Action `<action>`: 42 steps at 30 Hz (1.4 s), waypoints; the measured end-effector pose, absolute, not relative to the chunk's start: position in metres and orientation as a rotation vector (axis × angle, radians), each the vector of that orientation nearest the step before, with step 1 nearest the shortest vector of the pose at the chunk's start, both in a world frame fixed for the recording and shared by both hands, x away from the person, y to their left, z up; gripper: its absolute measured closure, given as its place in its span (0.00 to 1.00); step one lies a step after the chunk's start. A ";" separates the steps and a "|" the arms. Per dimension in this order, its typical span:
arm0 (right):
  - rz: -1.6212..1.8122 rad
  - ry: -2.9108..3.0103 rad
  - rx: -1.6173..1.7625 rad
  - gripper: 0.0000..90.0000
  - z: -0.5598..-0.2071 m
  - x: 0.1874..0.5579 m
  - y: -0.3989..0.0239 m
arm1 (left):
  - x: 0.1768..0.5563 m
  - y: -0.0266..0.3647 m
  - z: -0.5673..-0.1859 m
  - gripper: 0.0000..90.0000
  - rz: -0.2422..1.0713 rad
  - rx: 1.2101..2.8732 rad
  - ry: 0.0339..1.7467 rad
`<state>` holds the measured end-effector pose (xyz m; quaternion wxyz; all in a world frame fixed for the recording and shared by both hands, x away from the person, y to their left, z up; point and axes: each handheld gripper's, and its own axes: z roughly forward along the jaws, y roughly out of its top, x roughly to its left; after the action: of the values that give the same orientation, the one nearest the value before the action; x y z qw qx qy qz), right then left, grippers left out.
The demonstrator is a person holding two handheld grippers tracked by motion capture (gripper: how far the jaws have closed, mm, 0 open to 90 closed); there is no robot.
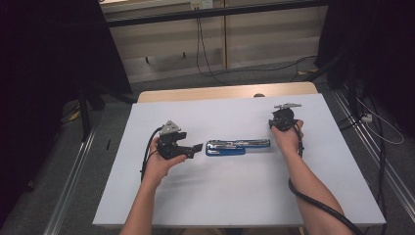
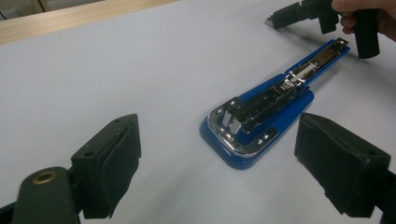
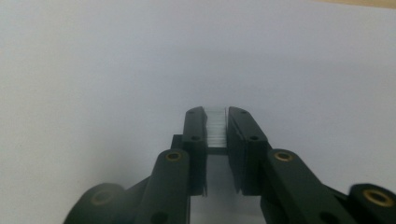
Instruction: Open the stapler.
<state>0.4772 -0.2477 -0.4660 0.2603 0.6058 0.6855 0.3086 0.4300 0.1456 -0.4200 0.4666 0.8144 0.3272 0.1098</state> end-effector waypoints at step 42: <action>1.084 2.084 1.373 0.89 -0.411 0.440 -0.230 | 0.427 0.156 -0.416 0.10 0.252 1.980 0.853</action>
<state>0.4402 -0.2298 -0.4114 0.2088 0.4935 0.7490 0.3897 0.4274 0.1557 -0.4161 0.4665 0.8068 0.3476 0.1027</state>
